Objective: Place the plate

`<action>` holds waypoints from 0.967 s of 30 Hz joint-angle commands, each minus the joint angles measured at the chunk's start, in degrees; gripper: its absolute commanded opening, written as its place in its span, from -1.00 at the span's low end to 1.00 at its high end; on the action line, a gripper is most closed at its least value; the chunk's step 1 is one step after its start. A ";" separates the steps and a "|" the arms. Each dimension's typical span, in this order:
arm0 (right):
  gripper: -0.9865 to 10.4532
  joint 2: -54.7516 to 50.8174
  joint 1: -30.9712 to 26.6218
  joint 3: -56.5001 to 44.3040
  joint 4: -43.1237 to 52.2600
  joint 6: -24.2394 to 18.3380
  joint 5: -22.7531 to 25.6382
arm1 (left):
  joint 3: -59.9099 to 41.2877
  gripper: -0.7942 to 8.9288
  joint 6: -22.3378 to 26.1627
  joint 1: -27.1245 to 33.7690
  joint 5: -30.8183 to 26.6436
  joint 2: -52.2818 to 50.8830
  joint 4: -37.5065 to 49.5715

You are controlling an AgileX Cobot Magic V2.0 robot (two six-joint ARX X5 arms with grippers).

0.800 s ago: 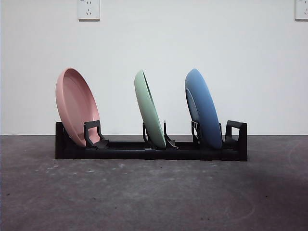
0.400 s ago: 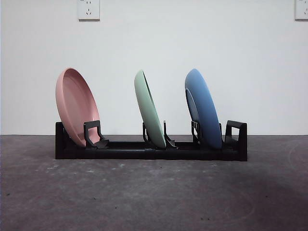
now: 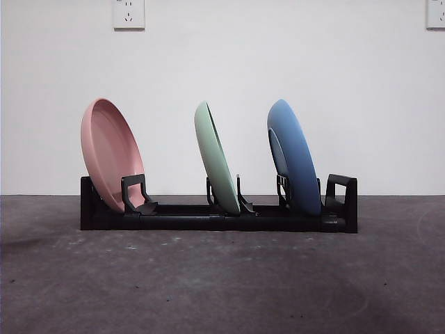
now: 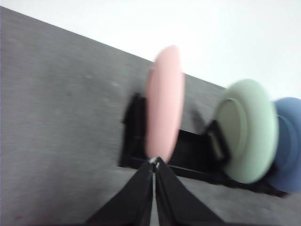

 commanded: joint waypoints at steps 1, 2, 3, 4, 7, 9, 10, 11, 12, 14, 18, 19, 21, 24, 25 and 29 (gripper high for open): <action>-0.82 4.63 -0.02 4.74 -1.29 -0.68 -5.40 | 7.08 -0.82 0.79 -0.50 4.63 5.27 -2.78; -0.82 6.08 -0.02 6.12 -1.95 -1.03 -7.19 | 9.03 -0.82 1.14 -0.66 6.05 6.80 -3.91; -0.82 8.04 0.00 8.04 -2.95 -1.86 -9.66 | 11.56 -0.82 1.55 -0.92 7.91 8.76 -5.31; -0.82 9.57 0.00 9.46 -3.80 -2.62 -11.37 | 13.46 -0.82 1.90 -1.18 9.22 10.19 -6.43; -0.82 14.34 0.39 14.23 -7.02 -5.18 -16.13 | 19.96 -0.82 3.23 -2.08 13.90 14.86 -11.13; -0.82 17.46 1.20 17.22 -9.29 -7.30 -17.99 | 24.17 -0.82 5.07 -2.78 16.85 17.79 -15.23; -0.82 18.97 1.79 18.78 -10.49 -8.50 -18.47 | 26.47 -0.82 6.21 -3.17 18.47 19.32 -17.79; -0.82 20.24 2.29 20.06 -11.61 -9.73 -18.88 | 28.48 -0.82 7.28 -3.54 19.82 20.61 -20.24; -0.82 21.94 3.02 21.75 -13.14 -11.63 -19.21 | 30.86 -0.82 8.85 -4.04 21.66 22.16 -23.28; -0.82 24.13 4.04 23.89 -15.67 -14.86 -19.87 | 33.92 -0.82 11.54 -4.81 24.39 24.11 -27.26; -0.82 27.45 5.97 26.03 -18.21 -20.39 -23.19 | 37.20 -0.82 17.16 -6.58 28.48 26.25 -30.67; -0.82 27.82 6.25 26.01 -18.32 -21.27 -23.32 | 37.20 -0.82 18.36 -6.97 29.00 26.27 -30.45; -0.82 28.20 6.40 26.01 -18.97 -22.36 -23.23 | 37.20 -0.82 19.50 -7.67 29.03 26.27 -30.51; -0.82 28.28 6.56 26.01 -19.15 -22.38 -23.28 | 37.20 -0.82 19.61 -8.22 29.03 26.23 -31.58; -0.82 28.28 6.78 26.01 -19.12 -22.38 -23.26 | 37.20 -0.82 19.61 -8.31 29.03 26.23 -31.82; -0.81 28.28 7.74 26.01 -19.19 -22.12 -23.28 | 37.20 -0.81 19.63 -8.39 29.03 26.23 -31.80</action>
